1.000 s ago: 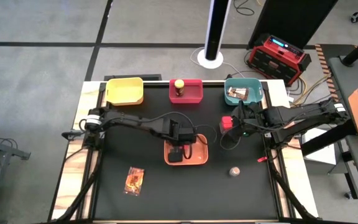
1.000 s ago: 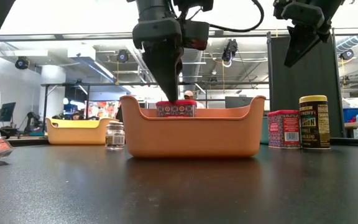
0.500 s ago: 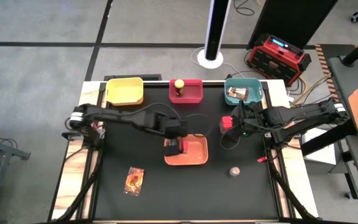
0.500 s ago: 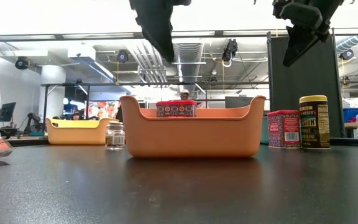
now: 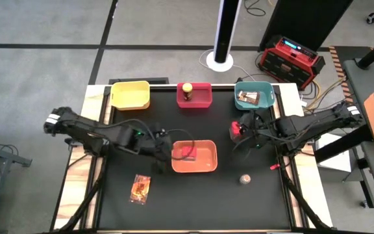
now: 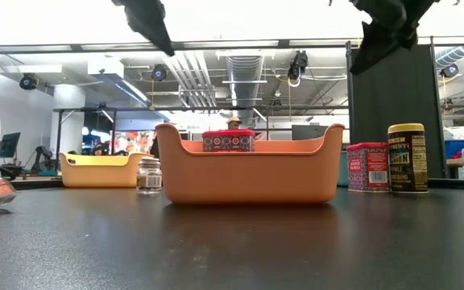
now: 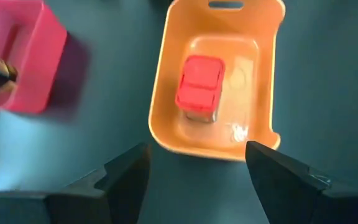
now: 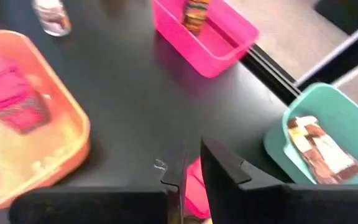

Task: Sort spices by type
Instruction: Put the red seasoning can into the orange bin

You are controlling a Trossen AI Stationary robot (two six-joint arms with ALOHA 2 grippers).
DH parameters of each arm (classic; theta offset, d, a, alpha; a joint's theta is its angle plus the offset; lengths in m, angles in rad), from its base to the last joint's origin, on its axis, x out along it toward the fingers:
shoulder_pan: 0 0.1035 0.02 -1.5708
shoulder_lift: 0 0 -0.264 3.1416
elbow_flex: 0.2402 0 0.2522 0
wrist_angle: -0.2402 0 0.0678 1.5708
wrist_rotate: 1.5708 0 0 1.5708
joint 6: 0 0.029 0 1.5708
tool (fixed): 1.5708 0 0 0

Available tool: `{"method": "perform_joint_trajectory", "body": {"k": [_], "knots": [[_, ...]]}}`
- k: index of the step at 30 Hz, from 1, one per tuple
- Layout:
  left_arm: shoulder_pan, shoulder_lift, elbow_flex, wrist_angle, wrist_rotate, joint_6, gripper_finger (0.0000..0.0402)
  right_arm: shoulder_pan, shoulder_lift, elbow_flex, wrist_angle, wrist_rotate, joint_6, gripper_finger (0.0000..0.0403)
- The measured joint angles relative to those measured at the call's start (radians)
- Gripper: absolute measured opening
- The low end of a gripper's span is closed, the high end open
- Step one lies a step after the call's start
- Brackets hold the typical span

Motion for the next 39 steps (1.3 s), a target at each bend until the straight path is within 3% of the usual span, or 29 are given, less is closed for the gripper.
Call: {"method": "perform_joint_trajectory", "body": {"k": [8, 15, 21, 39], "knots": [[-0.024, -0.139, -0.227, 0.105, -0.058, -0.127, 0.0247, 0.066, 0.023, 0.0, 0.108, 0.002, -0.028, 0.0033], [-0.024, -0.183, -0.342, 0.268, -0.09, -0.062, 0.0247, 0.119, 0.083, 0.0, 0.162, 0.074, -0.027, 0.0033], [-0.024, -0.176, -0.351, 0.283, -0.162, -0.038, 0.0247, 0.159, 0.139, 0.0, 0.226, 0.152, -0.046, 0.0033], [0.024, -0.175, -0.391, 0.299, -0.173, 0.067, 0.0247, 0.164, 0.145, -0.014, 0.452, 0.144, -0.362, 0.0033]]}}
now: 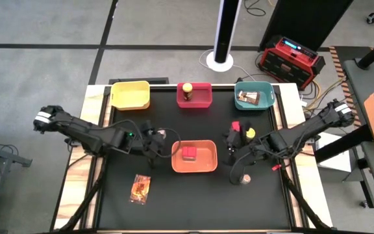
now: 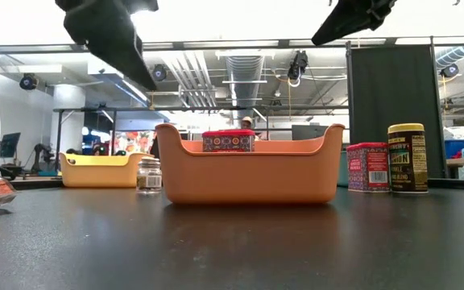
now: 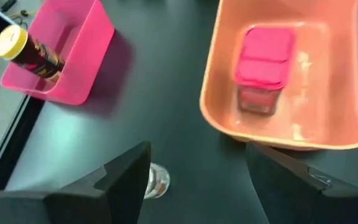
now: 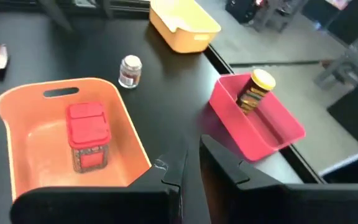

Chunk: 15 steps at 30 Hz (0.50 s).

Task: Sort spices by type
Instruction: Put the red seasoning can into the orange bin

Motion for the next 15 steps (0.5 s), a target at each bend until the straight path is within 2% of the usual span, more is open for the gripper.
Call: {"method": "perform_joint_trajectory", "body": {"k": [6, 11, 15], "knots": [[0.059, -0.011, -0.099, 0.086, 0.001, 0.016, 0.0247, -0.037, 0.0, -0.023, 0.089, -0.07, -0.104, 0.0033], [0.126, -0.058, -0.168, 0.187, 0.006, 0.087, 0.0247, -0.13, -0.006, -0.029, 0.167, -0.169, -0.218, 0.0033], [0.202, -0.13, -0.225, 0.289, 0.105, 0.179, 0.0247, -0.237, -0.014, -0.035, 0.2, -0.289, -0.29, 0.0033]]}}
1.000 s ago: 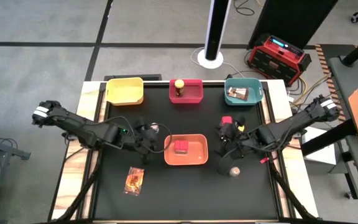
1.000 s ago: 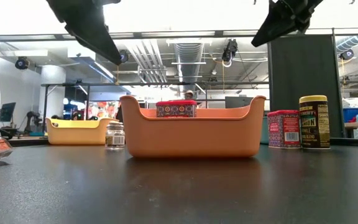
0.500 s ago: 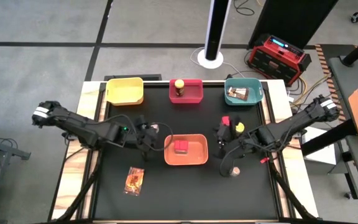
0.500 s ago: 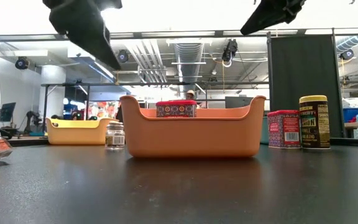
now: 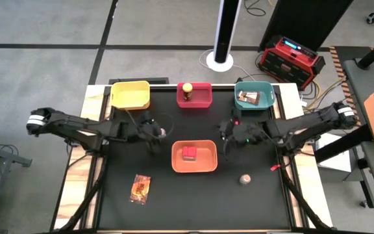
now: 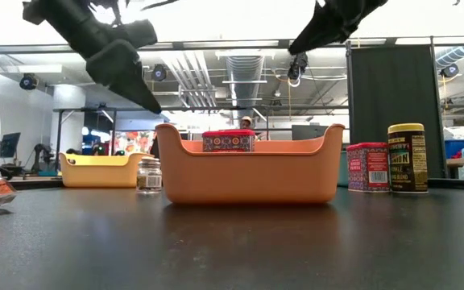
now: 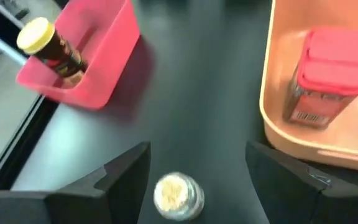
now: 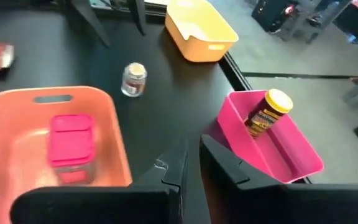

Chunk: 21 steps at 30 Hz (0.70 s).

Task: Sort spices by type
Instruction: Put the red seasoning can into the orange bin

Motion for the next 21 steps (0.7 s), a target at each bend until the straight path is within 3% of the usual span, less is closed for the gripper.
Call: {"method": "perform_joint_trajectory", "body": {"k": [6, 14, 21], "knots": [[0.06, -0.082, -0.066, 0.104, 0.074, 0.041, 0.0247, -0.131, -0.006, -0.013, 0.011, -0.048, -0.024, 0.0033], [0.06, -0.129, -0.104, 0.106, 0.071, 0.032, 0.0247, -0.178, -0.006, -0.02, 0.002, -0.042, -0.004, 0.0033], [0.06, -0.137, -0.102, 0.057, 0.07, 0.041, 0.0247, -0.216, -0.006, 0.058, -0.157, -0.034, 0.213, 0.0033]]}}
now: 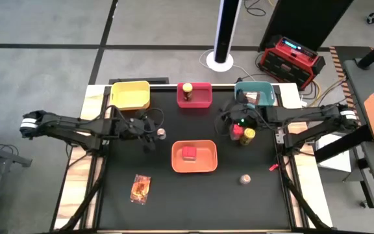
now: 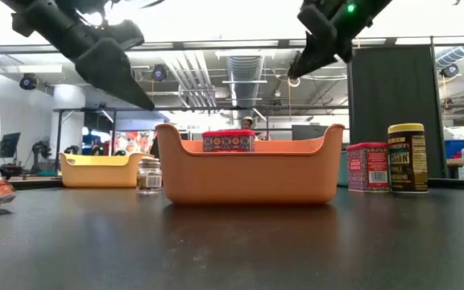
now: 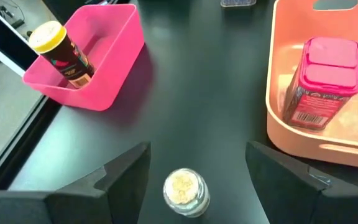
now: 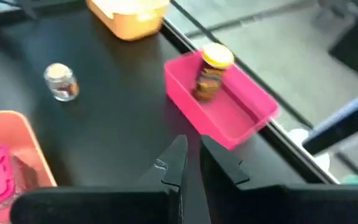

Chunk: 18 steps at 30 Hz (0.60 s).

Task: Sort spices by type
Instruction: Put the red seasoning can into the orange bin

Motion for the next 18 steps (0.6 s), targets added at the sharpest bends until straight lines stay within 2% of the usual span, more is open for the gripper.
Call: {"method": "perform_joint_trajectory", "body": {"k": [7, 11, 15, 18], "knots": [[0.0, -0.016, 0.012, -0.078, 0.0, 0.003, 0.0247, -0.005, 0.002, 0.098, -0.262, 0.001, 0.21, 0.0033], [0.0, -0.032, 0.012, -0.104, -0.001, 0.003, 0.0247, -0.005, 0.002, 0.156, -0.503, -0.012, 0.36, 0.0033], [0.0, -0.047, 0.013, -0.104, -0.001, 0.006, 0.0247, -0.005, 0.002, 0.2, -0.753, -0.1, 0.514, 0.0033], [0.0, -0.054, 0.013, -0.102, -0.002, 0.006, 0.0247, -0.005, 0.002, 0.208, -0.872, -0.171, 0.599, 0.0033]]}}
